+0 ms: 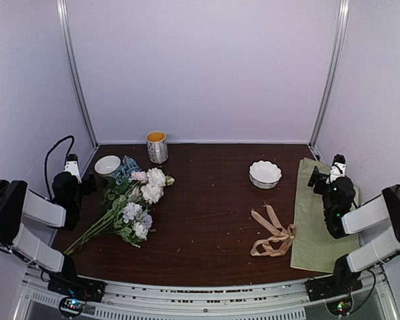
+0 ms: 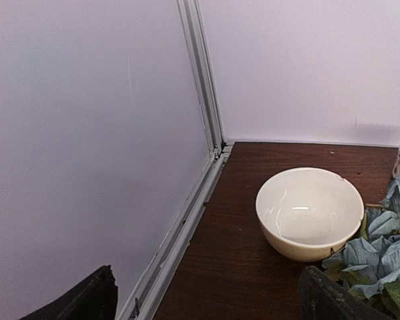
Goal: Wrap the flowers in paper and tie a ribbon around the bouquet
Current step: Pick up the folded wrapping paper from the corner of the board.
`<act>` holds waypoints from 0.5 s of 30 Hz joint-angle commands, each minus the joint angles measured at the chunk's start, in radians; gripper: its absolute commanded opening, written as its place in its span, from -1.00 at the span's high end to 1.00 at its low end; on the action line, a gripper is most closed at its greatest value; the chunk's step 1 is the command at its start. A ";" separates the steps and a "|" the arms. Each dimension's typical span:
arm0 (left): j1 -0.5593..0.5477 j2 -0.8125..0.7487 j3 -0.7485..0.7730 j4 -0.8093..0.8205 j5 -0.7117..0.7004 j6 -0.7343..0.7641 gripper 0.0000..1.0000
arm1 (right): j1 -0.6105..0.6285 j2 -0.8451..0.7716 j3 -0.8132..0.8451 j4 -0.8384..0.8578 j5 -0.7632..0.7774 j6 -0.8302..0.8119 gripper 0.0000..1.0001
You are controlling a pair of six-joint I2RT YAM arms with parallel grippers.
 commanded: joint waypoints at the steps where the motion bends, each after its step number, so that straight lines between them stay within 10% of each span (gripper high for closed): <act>1: 0.006 0.007 0.022 0.055 -0.003 0.007 -0.96 | 0.002 0.002 0.017 0.001 0.021 -0.010 -1.00; 15: 0.008 -0.039 0.033 -0.023 -0.015 -0.009 -0.96 | -0.006 -0.191 -0.027 -0.093 0.199 0.072 -1.00</act>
